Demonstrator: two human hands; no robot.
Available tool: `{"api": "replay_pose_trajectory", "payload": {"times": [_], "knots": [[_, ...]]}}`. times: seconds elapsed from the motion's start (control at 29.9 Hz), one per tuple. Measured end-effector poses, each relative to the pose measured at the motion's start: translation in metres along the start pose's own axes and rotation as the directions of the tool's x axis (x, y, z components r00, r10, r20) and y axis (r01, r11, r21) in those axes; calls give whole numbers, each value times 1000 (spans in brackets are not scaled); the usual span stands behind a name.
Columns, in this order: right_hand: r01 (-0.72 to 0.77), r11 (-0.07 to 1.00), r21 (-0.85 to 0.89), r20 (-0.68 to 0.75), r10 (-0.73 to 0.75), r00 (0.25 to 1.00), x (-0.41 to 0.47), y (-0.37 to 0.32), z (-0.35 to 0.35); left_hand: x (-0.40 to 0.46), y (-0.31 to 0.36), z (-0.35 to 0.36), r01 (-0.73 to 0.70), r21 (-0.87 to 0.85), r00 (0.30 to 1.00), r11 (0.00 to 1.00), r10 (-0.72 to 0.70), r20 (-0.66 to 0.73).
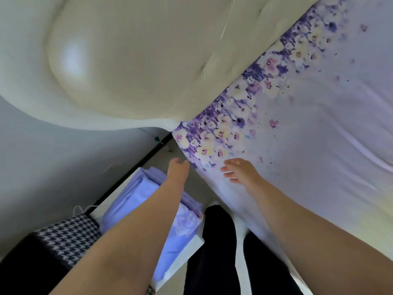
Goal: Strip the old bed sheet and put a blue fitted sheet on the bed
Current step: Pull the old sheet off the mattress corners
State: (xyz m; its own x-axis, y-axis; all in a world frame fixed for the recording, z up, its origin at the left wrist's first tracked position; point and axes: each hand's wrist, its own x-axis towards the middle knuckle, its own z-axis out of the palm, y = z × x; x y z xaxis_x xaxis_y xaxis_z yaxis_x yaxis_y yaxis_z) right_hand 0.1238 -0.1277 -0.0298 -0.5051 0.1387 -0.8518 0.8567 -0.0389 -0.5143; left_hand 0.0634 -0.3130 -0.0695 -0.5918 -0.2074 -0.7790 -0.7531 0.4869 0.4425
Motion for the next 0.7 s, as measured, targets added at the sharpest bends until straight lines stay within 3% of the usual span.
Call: {"api": "replay_pose_trajectory", "payload": {"times": [0.13,0.23,0.4,0.53,0.6,0.7], "knots": [[137,936,-323,-17,-150,989,59,-2,30,64,9,-1,33,130,999,991,-34,4],[179,925,-336,-48,-207,977,91,3,47,101,9,10,93,140,995,986,-96,16],[208,881,-424,59,-203,977,144,28,77,146,-7,40,120,-100,986,988,-107,129],[250,837,-488,98,-232,968,168,45,77,162,-11,47,199,-357,970,913,-132,206],[260,836,-484,116,-233,965,177,47,73,163,-9,49,152,-439,982,885,-86,167],[328,733,-595,147,-302,942,181,44,78,153,-4,54,-93,-484,989,870,137,56]]}}
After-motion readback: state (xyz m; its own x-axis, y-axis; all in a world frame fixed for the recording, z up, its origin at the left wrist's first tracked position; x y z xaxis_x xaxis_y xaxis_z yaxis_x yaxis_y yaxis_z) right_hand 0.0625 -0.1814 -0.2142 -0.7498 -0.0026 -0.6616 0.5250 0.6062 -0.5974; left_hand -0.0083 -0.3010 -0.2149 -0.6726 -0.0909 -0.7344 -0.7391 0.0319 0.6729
